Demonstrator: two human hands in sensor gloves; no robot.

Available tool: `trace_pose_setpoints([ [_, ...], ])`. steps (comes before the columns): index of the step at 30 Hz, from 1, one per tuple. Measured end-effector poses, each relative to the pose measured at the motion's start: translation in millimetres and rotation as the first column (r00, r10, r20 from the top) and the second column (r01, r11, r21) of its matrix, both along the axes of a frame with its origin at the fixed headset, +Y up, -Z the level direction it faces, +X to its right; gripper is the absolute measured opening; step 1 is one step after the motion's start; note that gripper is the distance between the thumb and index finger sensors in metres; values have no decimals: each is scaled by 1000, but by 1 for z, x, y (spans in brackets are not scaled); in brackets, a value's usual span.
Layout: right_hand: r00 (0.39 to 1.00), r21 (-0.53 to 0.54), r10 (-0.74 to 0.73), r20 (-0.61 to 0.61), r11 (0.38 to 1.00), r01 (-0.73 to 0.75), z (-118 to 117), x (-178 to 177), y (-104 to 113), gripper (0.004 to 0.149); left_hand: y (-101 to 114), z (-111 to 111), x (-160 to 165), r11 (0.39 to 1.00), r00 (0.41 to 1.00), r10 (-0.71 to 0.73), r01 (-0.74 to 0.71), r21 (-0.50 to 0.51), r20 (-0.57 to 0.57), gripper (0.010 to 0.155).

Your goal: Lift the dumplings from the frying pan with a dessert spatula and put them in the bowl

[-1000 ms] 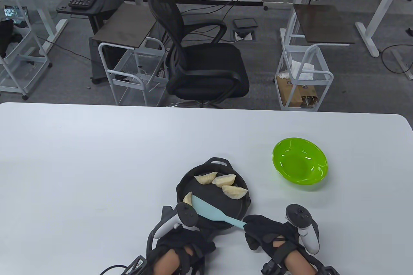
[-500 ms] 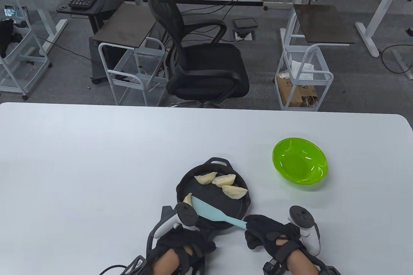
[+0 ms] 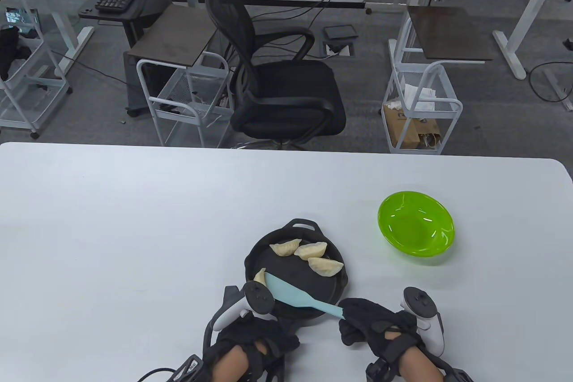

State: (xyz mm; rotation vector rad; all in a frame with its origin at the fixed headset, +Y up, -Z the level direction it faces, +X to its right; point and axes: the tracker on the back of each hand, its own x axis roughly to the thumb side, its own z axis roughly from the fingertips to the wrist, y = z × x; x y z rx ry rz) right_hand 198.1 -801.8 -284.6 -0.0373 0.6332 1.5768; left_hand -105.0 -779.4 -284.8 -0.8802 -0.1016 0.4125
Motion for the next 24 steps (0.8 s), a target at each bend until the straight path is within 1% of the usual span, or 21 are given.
trace_pose_setpoints([
  [24, 998, -23, -62, 29, 998, 63, 1, 1, -2, 54, 0, 0, 0, 1000, 1000, 0, 0, 0, 0, 65],
])
